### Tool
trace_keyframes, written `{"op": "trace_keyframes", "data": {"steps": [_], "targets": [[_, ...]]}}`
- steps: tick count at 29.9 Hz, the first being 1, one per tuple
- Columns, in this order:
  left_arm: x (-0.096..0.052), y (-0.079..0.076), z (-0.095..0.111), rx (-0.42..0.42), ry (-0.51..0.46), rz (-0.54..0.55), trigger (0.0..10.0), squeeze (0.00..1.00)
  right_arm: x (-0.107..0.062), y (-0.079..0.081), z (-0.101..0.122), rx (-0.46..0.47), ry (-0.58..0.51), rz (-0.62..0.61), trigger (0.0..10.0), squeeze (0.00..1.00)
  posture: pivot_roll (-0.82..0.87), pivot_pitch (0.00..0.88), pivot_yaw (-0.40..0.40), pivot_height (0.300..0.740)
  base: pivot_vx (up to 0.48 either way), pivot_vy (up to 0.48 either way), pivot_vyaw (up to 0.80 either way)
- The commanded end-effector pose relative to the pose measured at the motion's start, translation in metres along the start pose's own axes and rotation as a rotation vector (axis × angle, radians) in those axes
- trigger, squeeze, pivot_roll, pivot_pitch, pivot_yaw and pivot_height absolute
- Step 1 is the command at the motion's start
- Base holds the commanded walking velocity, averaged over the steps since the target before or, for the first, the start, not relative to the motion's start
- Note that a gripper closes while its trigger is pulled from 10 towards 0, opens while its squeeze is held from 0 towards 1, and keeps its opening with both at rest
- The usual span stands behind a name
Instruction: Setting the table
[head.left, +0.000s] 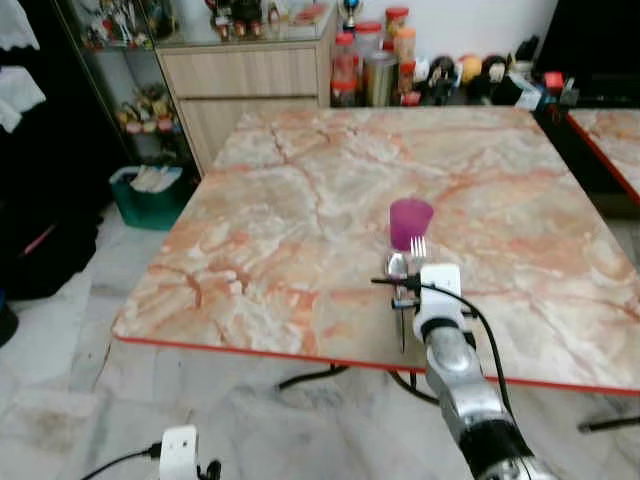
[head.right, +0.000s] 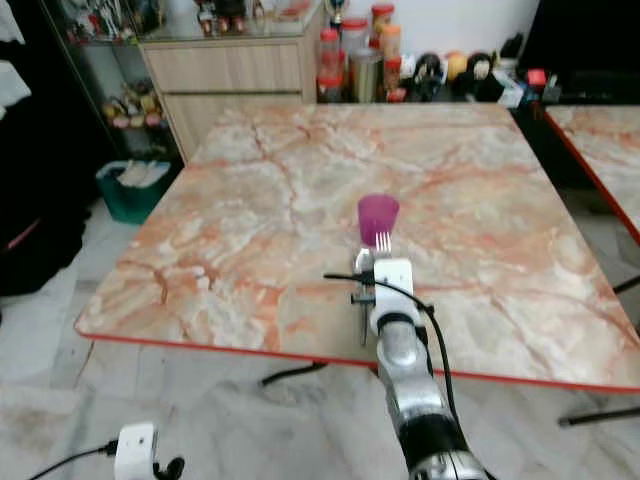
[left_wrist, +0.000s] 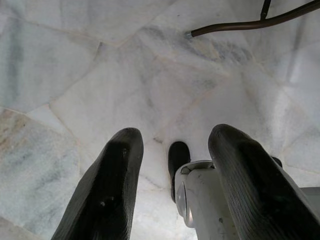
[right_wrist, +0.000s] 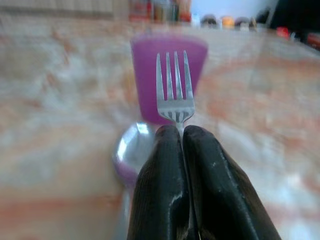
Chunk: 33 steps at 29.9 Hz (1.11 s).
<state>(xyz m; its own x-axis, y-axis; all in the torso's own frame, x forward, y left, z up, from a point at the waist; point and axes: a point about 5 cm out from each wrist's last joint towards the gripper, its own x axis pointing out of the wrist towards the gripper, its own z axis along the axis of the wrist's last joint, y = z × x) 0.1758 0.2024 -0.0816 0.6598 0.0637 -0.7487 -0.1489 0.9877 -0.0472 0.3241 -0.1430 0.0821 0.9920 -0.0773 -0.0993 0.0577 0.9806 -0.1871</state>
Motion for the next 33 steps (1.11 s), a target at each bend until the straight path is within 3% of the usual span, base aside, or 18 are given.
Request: {"op": "trace_keyframes", "data": {"steps": [1,9,33], "targets": [[-0.001,0.007,-0.001,0.015,0.007,0.019,10.0,0.0,-0.002,0.006,0.015,-0.02,-0.067,0.024,10.0,0.0,0.05,0.0,0.058,0.74,0.0,0.0,0.0],[-0.001,0.006,0.0,0.036,-0.007,0.032,10.0,0.0,-0.007,0.019,0.036,-0.005,-0.171,0.083,10.0,0.0,0.05,0.0,0.052,0.74,0.0,-0.071,0.0],[-0.001,0.007,0.002,0.014,-0.017,0.053,10.0,0.0,-0.003,0.026,0.061,0.018,-0.248,0.12,10.0,0.0,0.05,0.0,0.054,0.74,0.0,-0.322,0.0]]}}
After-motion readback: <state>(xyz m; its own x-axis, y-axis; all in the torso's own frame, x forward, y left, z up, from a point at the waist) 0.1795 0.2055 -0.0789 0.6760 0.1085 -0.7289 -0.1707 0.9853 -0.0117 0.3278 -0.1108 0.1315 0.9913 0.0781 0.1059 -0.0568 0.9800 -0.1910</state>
